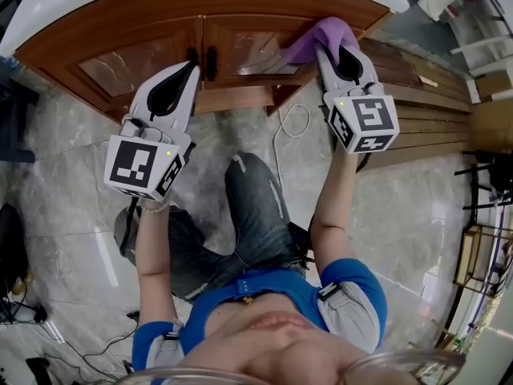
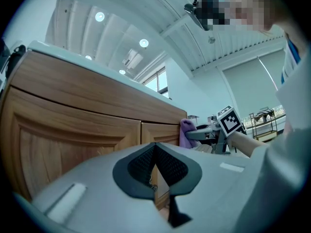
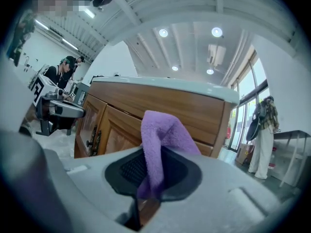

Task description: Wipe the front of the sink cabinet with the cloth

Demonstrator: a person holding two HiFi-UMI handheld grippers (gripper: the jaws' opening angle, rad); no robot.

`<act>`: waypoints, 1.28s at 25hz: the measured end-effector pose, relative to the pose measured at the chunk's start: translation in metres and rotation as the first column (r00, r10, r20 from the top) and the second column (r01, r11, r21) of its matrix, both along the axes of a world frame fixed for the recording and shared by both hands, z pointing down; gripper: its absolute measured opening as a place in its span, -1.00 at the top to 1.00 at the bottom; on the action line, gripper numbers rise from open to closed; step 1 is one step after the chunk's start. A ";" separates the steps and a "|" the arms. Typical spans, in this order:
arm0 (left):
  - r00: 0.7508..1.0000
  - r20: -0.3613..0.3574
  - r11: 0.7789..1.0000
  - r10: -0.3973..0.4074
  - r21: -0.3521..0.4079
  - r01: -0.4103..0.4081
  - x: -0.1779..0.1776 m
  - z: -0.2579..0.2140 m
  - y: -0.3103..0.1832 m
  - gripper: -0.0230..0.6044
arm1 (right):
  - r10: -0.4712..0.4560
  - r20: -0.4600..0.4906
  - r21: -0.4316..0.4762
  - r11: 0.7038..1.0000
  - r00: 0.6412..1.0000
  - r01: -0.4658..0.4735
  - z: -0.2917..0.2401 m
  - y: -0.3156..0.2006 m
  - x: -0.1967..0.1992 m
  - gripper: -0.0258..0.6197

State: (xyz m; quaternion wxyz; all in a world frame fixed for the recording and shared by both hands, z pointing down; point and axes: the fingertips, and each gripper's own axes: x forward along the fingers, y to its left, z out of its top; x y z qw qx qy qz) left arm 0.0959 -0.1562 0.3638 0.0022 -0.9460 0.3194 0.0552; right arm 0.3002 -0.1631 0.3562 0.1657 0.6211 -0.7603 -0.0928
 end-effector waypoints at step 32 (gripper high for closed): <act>1.000 0.020 1.000 -0.004 -0.009 0.004 0.003 0.000 -0.001 0.93 | 0.098 0.060 -0.047 0.994 0.993 -0.095 0.051 0.009 0.046 0.73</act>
